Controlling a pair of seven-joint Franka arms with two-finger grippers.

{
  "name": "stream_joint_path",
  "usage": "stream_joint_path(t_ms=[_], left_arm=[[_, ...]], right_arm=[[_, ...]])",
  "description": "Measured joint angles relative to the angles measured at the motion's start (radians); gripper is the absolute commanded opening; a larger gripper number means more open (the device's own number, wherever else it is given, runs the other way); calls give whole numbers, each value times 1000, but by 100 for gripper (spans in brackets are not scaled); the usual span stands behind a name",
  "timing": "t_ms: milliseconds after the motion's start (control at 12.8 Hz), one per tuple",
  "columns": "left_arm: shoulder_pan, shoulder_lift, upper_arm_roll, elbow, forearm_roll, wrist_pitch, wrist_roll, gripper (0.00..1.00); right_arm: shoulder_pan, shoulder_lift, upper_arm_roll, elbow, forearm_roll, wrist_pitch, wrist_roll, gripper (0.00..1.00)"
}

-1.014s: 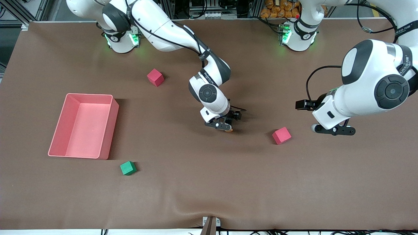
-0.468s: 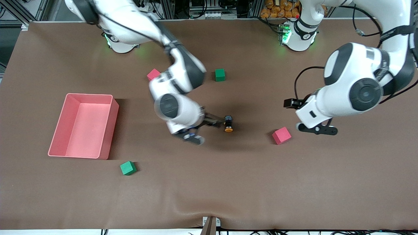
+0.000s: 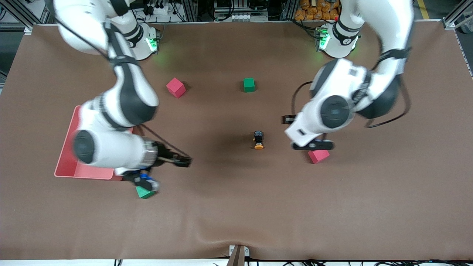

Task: Place and upright button with both arms
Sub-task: 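Release the button with the right gripper while the left gripper approaches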

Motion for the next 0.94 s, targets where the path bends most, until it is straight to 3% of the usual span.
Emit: stream_joint_path(t_ms=[156,390,702,936], left_arm=[[-47,72,0,15,-36,76,-82,100],[-82,156,0,37,-66,137,-150,100],[-91,229,1,47,-132,159,-150,100],[-83,249,6,54,-202,162,-90,100]], right_arm=[[-81,-46,-5,4,-48,-78,-115,100],[-176,-125,-6,7,-189,-191,-347,100],[-267,-232,14,10,-217,-293,-432,100],[-293,-342,70,7,-308,-360,-447,100]])
